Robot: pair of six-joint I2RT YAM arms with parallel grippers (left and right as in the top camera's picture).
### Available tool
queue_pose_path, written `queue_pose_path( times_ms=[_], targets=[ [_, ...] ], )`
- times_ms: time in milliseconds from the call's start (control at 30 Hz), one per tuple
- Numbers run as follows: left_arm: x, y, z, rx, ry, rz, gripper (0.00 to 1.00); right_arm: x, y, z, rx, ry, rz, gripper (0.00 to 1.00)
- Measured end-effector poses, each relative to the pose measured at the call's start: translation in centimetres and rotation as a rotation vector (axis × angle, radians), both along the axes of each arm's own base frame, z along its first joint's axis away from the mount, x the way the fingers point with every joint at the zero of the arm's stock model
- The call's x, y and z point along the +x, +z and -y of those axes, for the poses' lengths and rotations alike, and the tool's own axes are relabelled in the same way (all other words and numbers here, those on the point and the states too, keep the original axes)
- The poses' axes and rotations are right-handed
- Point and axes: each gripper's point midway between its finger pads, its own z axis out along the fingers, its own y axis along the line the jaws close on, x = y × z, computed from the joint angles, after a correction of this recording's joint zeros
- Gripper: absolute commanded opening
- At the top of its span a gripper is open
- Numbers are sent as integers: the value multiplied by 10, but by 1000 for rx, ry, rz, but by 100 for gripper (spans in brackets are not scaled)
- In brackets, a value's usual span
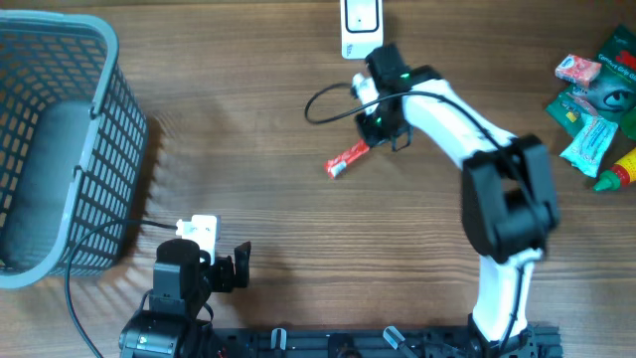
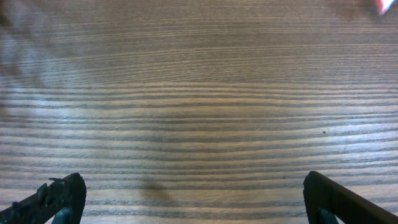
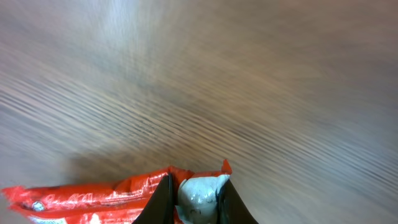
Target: Scan the item barcode
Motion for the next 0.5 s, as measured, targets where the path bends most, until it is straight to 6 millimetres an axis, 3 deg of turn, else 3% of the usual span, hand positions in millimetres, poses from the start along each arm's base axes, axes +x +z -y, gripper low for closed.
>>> queue_pose_path(
  times_ms=[100, 133, 167, 233, 300, 400, 500],
  targets=[
    [0, 0, 0, 0, 0, 0, 100, 9, 69, 12, 62, -108, 130, 5],
    [0, 0, 0, 0, 0, 0, 100, 8, 111, 19, 102, -154, 211, 5],
    [0, 0, 0, 0, 0, 0, 100, 6, 136, 24, 126, -177, 261, 5],
    [0, 0, 0, 0, 0, 0, 100, -9, 193, 33, 185, -223, 367, 5],
    [0, 0, 0, 0, 0, 0, 100, -30, 230, 40, 230, -258, 422, 5],
    [0, 0, 0, 0, 0, 0, 100, -63, 253, 49, 279, -334, 420, 5],
    [0, 0, 0, 0, 0, 0, 100, -86, 252, 56, 314, -434, 363, 5]
  ],
)
